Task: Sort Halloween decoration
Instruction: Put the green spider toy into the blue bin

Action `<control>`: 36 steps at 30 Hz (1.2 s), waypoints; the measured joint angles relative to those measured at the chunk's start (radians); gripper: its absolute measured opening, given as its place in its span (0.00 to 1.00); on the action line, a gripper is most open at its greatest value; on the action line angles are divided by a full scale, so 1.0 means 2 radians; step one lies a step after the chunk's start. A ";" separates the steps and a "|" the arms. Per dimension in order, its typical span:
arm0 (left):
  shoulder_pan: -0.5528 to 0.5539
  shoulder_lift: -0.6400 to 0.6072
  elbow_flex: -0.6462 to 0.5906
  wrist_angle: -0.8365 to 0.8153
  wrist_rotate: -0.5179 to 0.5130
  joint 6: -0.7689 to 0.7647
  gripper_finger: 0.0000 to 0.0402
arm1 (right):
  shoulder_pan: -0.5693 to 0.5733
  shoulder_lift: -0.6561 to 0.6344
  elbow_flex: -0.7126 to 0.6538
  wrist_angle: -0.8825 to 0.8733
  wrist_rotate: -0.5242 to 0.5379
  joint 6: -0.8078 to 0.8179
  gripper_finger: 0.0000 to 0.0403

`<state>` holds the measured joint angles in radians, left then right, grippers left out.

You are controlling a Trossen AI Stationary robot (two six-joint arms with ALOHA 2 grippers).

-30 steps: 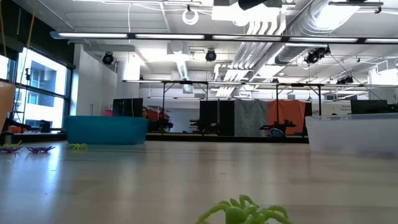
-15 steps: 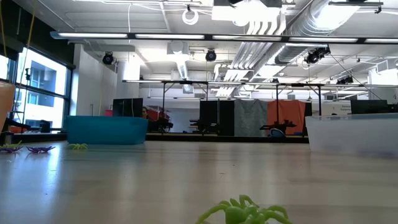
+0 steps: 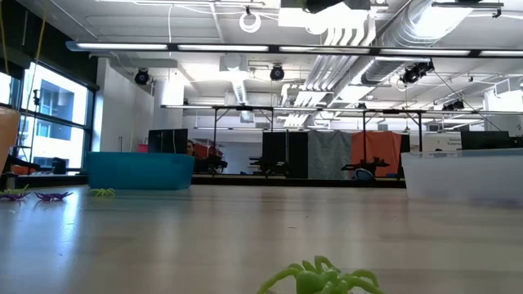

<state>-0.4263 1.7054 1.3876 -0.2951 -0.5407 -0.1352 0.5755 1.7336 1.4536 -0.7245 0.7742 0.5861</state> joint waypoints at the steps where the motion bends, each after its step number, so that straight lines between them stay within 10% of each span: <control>1: 0.000 0.000 0.000 0.000 0.000 0.003 0.34 | 0.000 0.000 0.000 -0.005 0.000 0.005 0.00; 36: 0.031 0.000 0.000 0.000 0.000 -0.006 0.29 | 0.014 0.000 0.000 -0.029 0.057 -0.024 0.00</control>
<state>-0.3649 1.7054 1.3872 -0.2943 -0.5410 -0.1467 0.6025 1.7332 1.4536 -0.7818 0.8886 0.5377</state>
